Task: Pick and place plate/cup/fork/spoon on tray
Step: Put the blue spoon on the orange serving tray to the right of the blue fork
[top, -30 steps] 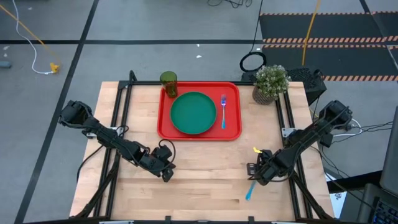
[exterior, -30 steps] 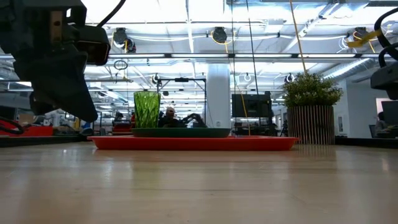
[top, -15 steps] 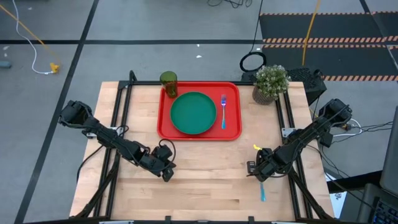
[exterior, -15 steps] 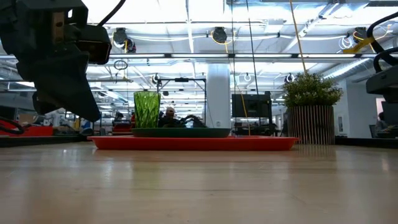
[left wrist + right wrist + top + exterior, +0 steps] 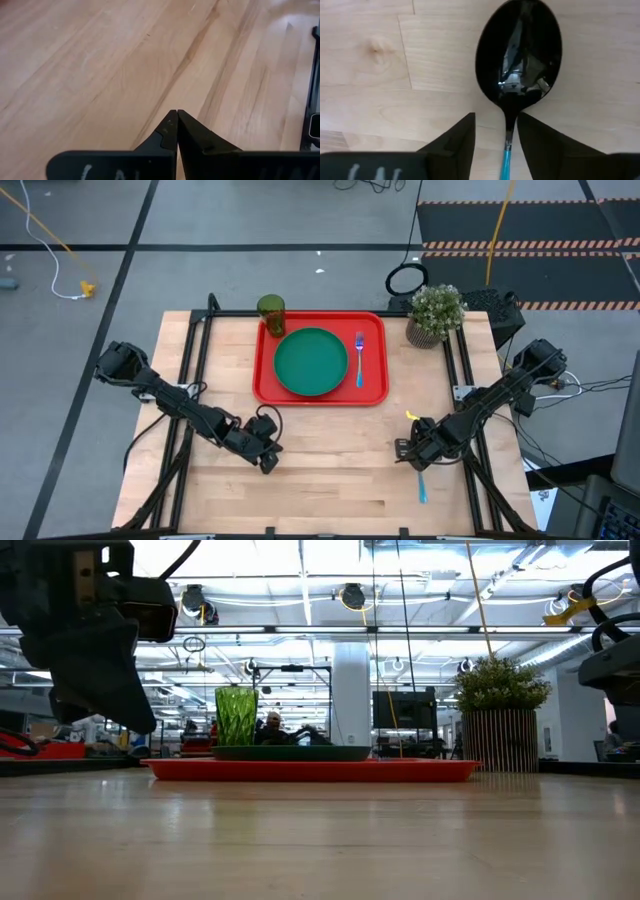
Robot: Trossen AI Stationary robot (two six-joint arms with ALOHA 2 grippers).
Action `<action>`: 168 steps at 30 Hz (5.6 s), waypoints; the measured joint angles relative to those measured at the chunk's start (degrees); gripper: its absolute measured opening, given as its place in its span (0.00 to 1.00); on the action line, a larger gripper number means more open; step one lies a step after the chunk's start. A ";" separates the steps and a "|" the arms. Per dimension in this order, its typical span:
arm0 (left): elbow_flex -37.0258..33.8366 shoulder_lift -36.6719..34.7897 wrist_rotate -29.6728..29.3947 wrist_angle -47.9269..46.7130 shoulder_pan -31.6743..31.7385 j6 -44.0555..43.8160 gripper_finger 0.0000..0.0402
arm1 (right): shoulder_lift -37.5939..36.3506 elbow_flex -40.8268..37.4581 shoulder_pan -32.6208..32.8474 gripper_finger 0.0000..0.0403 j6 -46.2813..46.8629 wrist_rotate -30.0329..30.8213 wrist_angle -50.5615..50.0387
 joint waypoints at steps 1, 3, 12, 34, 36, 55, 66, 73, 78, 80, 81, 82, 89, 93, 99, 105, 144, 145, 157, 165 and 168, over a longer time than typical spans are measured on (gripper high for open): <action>0.00 0.01 0.01 0.00 0.00 -0.03 0.01 | 0.00 0.02 0.36 0.37 0.52 -0.18 -0.05; 0.00 0.00 0.04 0.00 0.00 -0.22 0.01 | -0.04 0.06 1.08 0.37 1.19 -0.10 -0.63; 0.00 0.00 0.07 -0.35 0.00 -0.46 0.01 | 0.02 1.15 4.11 0.32 3.30 -0.99 -1.11; 0.00 0.00 0.11 -2.07 5.02 1.51 0.01 | 4.28 3.07 4.62 0.13 1.51 -2.41 -2.87; 0.00 0.00 0.53 -1.97 5.76 1.61 0.01 | 4.01 3.07 4.60 0.09 1.30 -2.45 -2.91; 0.00 0.00 5.65 -2.12 9.25 4.03 0.01 | -10.50 2.96 -4.17 0.00 -6.18 4.05 -6.73; 0.00 0.00 5.68 -2.97 11.26 1.76 0.01 | -17.49 2.98 -28.37 0.00 -32.53 1.63 -2.98; 0.00 0.00 5.66 -3.01 12.57 -2.18 0.01 | -15.81 2.98 -44.58 0.00 -46.97 -2.19 4.51; -0.02 -1.75 4.40 -4.87 14.53 -3.92 0.01 | -13.30 3.01 -52.89 0.00 -53.82 -6.62 12.00; 0.01 -3.56 3.94 -5.25 15.64 -3.14 0.01 | -12.22 3.01 -55.27 0.00 -55.31 -8.30 14.48; 0.02 -4.34 3.86 -5.89 16.04 -2.63 0.01 | -11.83 3.20 -56.30 0.00 -55.94 -8.86 15.37; -0.01 -5.17 3.80 -7.10 16.43 -2.31 0.01 | -11.30 3.86 -57.19 0.00 -56.60 -9.25 15.33; -0.02 -8.65 2.70 -7.31 17.65 -2.93 0.01 | -6.05 12.97 -62.44 0.00 -65.99 -6.17 11.44; -0.02 -10.03 2.04 -8.21 18.16 -2.15 0.01 | -1.17 19.32 -64.88 0.00 -71.55 -3.12 8.46; 0.06 -12.09 1.32 -8.59 18.98 1.15 0.01 | 7.36 25.73 -67.67 0.00 -74.76 -3.20 3.02; -0.02 -15.68 1.37 -7.19 18.99 7.87 0.01 | 11.80 26.39 -68.93 0.00 -73.95 -3.37 3.15; 0.04 -35.10 0.09 -11.19 26.84 47.60 0.12 | 18.10 23.66 -69.32 0.00 -68.36 2.94 -1.73; 0.04 -35.27 0.09 -11.12 26.84 47.89 0.12 | 18.10 23.14 -69.32 0.00 -67.88 2.93 -1.29; 0.04 -35.60 0.07 -11.04 26.80 48.15 0.12 | 18.12 20.91 -69.51 0.00 -65.42 2.74 4.29; 0.04 -35.56 -0.04 -11.06 26.80 48.13 0.12 | 18.12 20.91 -70.52 0.00 -64.86 3.96 4.92; 0.04 -35.56 -0.11 -11.08 26.96 48.11 0.12 | 18.12 20.91 -70.55 0.00 -65.08 4.45 5.65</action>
